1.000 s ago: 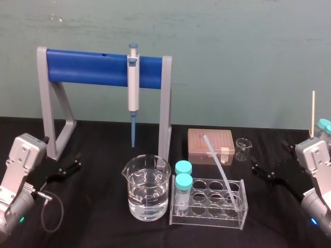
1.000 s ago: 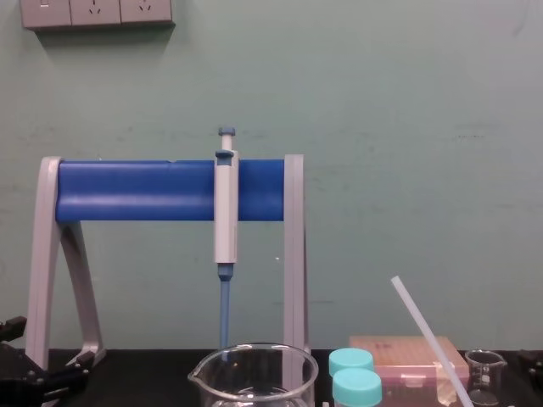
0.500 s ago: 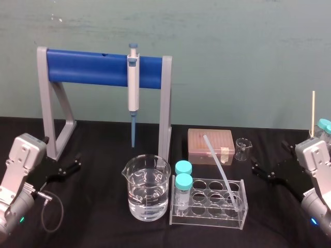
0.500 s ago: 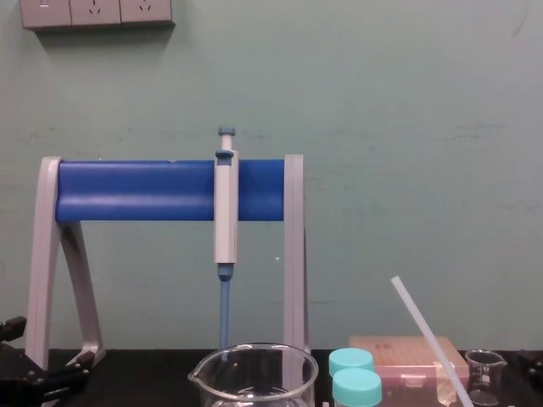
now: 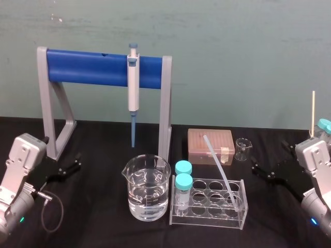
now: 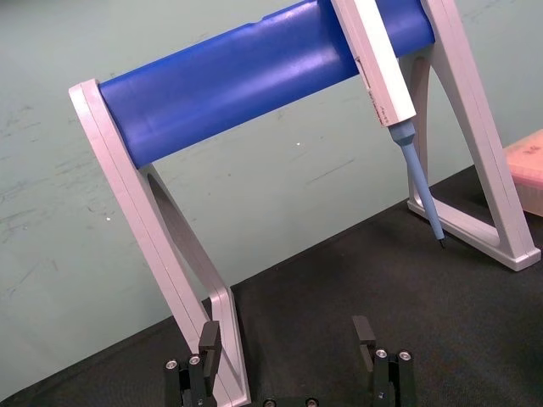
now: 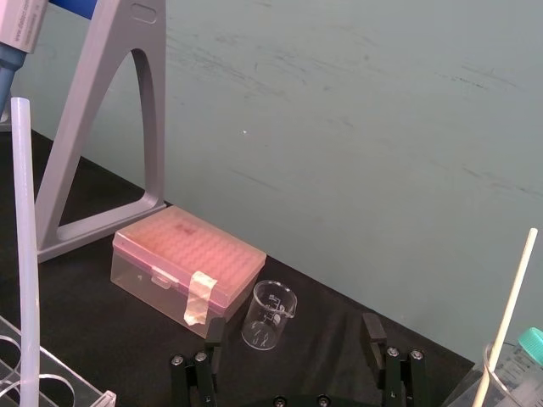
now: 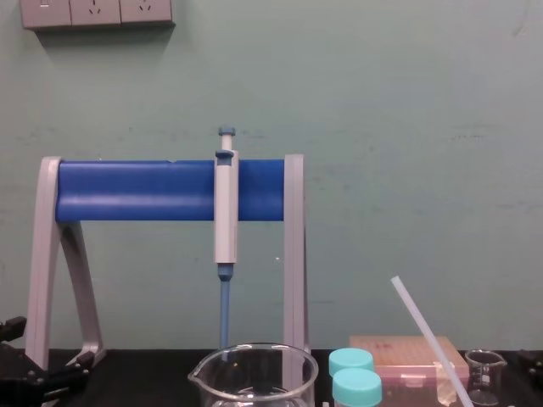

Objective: Pick up the stirring rod with one hand, then place it down.

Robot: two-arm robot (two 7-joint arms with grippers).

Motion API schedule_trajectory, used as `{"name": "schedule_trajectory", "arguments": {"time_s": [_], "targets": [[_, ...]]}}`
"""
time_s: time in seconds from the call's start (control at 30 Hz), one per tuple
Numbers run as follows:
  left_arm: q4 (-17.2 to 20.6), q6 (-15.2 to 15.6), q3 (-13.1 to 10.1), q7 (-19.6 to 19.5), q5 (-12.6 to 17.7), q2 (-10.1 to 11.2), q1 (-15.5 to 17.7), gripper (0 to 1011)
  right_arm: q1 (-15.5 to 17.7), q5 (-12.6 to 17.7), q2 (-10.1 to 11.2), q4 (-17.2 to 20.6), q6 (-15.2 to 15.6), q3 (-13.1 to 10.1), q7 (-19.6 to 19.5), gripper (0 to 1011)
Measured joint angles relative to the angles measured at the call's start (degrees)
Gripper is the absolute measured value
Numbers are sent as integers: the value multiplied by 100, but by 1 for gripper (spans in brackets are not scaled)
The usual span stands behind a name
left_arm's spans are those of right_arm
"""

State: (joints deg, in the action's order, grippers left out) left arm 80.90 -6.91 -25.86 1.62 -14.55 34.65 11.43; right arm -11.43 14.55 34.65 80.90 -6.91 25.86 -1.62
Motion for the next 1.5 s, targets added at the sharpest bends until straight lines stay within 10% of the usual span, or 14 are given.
{"name": "schedule_trajectory", "arguments": {"time_s": [0.67, 0.93, 1.5], "targets": [[0, 0, 0, 0, 0, 0, 0, 1000, 348, -693, -90, 420, -1555, -250, -70, 1000], [0, 0, 0, 0, 0, 0, 0, 1000, 254, -592, -124, 409, -2054, -116, 554, 1000], [0, 0, 0, 0, 0, 0, 0, 1000, -130, 120, -426, 121, -1884, 20, 1591, 1000]]}}
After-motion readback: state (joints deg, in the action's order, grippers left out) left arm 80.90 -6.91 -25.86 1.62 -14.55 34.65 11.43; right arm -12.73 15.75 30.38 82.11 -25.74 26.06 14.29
